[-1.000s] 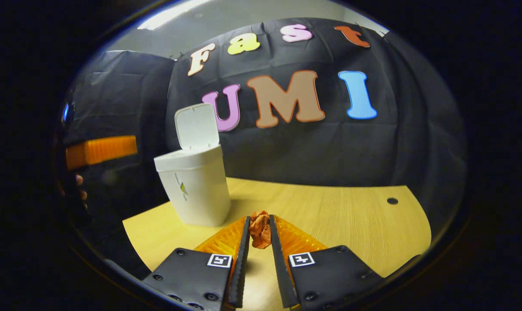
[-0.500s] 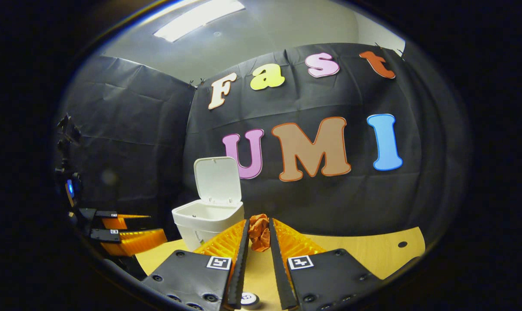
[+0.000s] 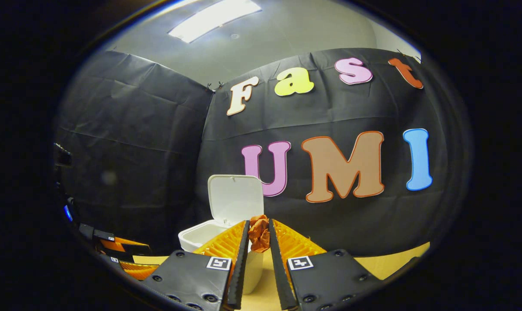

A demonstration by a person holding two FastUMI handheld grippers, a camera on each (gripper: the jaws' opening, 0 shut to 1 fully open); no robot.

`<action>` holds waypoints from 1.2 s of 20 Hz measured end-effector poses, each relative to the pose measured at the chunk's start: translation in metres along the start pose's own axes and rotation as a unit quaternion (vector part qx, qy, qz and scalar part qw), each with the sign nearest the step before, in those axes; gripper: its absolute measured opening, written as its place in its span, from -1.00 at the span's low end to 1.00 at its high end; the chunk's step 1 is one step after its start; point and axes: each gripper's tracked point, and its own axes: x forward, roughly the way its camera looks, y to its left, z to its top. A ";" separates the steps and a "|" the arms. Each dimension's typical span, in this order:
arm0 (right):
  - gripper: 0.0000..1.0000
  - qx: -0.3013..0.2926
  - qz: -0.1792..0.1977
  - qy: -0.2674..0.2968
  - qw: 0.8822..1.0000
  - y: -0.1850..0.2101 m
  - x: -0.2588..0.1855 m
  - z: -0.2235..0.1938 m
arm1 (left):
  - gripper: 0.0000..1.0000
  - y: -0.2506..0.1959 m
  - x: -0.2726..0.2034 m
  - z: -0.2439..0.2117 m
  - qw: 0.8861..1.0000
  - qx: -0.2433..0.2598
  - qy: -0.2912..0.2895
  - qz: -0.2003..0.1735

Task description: Press the lid of the desktop garbage bin to open it, pick up the crumpled paper on the desktop and throw it into the bin, then pick up the pop can on the desktop and drop it into the bin, and finally close the garbage bin lid.

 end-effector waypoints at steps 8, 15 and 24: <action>-0.34 0.007 0.032 0.079 0.996 0.047 0.114 -0.058 | 0.85 0.043 -0.013 -0.018 0.999 -0.011 0.020 0.027; 0.10 0.038 0.030 0.113 0.992 0.063 0.147 -0.083 | 0.88 0.060 -0.019 -0.026 0.999 -0.015 0.029 0.043; 0.96 -0.012 0.019 0.051 0.998 0.061 0.102 -0.028 | 0.87 0.041 -0.005 -0.026 0.999 -0.012 0.024 0.028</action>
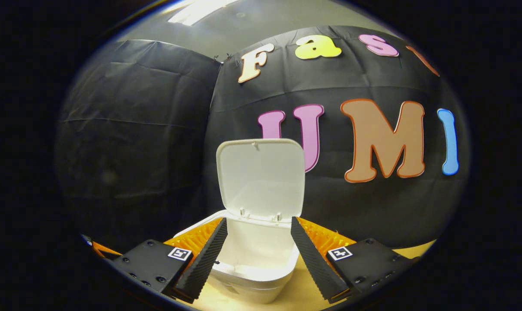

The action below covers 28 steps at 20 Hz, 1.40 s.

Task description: Press the lid of the desktop garbage bin to open it, pick up the crumpled paper on the desktop and throw it into the bin, then pick up the pop can on the desktop and drop it into the bin, and finally close the garbage bin lid.

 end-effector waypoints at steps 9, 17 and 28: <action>0.94 -0.021 -0.082 -0.060 0.995 -0.064 -0.114 0.038 | 0.86 -0.058 0.022 0.012 0.998 0.008 -0.017 -0.055; 0.93 -0.006 -0.193 -0.066 0.979 -0.148 -0.227 0.024 | 0.87 -0.127 0.027 0.009 0.993 0.013 -0.018 -0.116; 0.93 0.036 -0.306 -0.025 0.951 -0.231 -0.357 -0.036 | 0.87 -0.217 0.038 -0.039 0.983 0.034 0.031 -0.175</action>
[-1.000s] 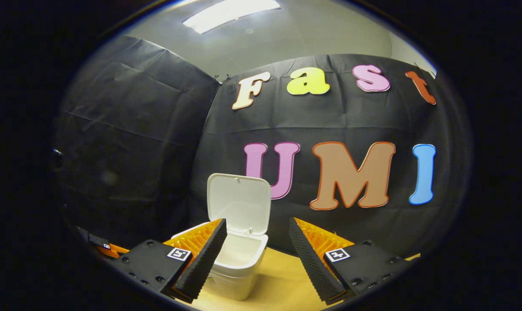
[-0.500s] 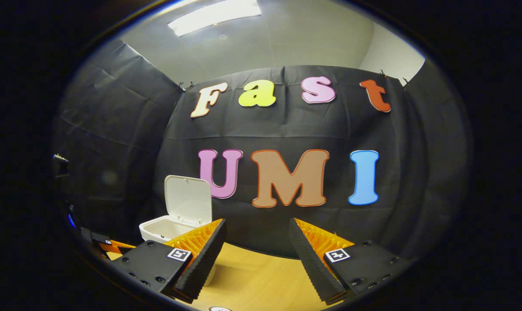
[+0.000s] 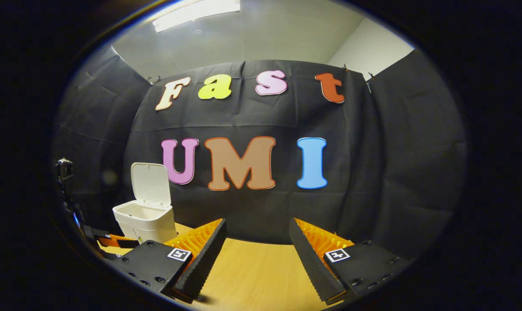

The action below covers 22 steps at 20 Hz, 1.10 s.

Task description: Press the lid of the desktop garbage bin to open it, pick up the crumpled paper on the desktop and throw it into the bin, then pick up the pop can on the desktop and drop it into the bin, and finally close the garbage bin lid.

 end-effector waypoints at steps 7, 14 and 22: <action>0.93 0.015 -0.052 0.044 0.998 -0.059 -0.030 -0.038 | 0.88 -0.015 0.024 -0.079 0.995 -0.008 0.096 -0.007; 0.94 0.019 -0.085 0.084 0.993 -0.090 -0.054 -0.067 | 0.89 -0.017 0.036 -0.139 0.986 -0.019 0.166 -0.002; 0.94 0.009 -0.101 0.107 0.989 -0.106 -0.068 -0.083 | 0.91 -0.015 0.041 -0.188 0.974 -0.026 0.226 0.005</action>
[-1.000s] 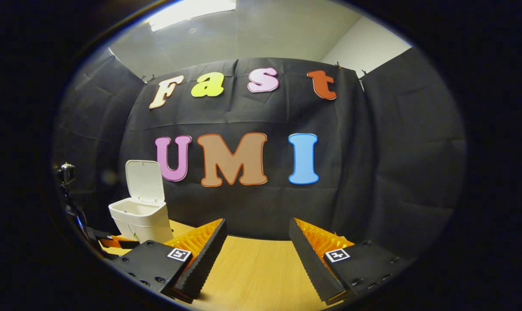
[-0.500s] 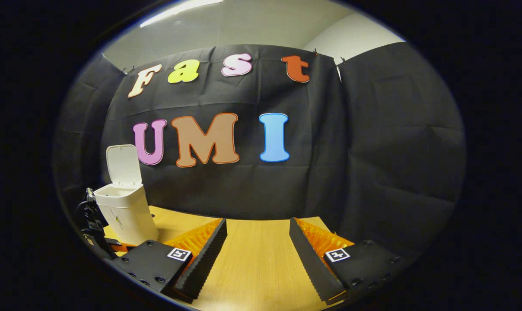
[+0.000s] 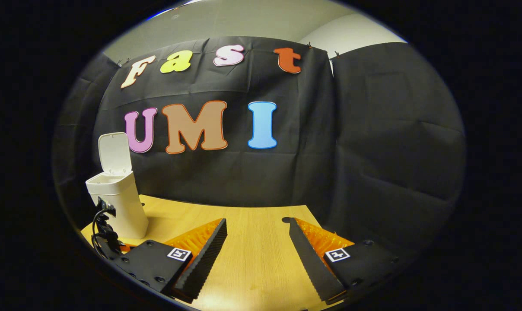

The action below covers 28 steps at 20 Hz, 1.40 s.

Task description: Press the lid of the desktop garbage bin to open it, pick up the crumpled paper on the desktop and throw it into the bin, then pick up the pop can on the desktop and drop it into the bin, and finally close the garbage bin lid.

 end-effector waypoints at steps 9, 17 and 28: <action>0.93 -0.018 0.003 -0.002 1.000 0.002 0.000 0.002 | 0.59 0.008 0.005 -0.002 1.000 0.011 -0.003 -0.006; 0.94 -0.021 0.031 -0.012 0.999 0.025 0.006 0.005 | 0.59 0.000 -0.029 0.088 0.995 0.024 -0.095 -0.019; 0.94 0.000 0.067 -0.013 0.998 0.060 0.012 -0.008 | 0.55 0.020 -0.095 0.245 0.966 0.044 -0.255 -0.001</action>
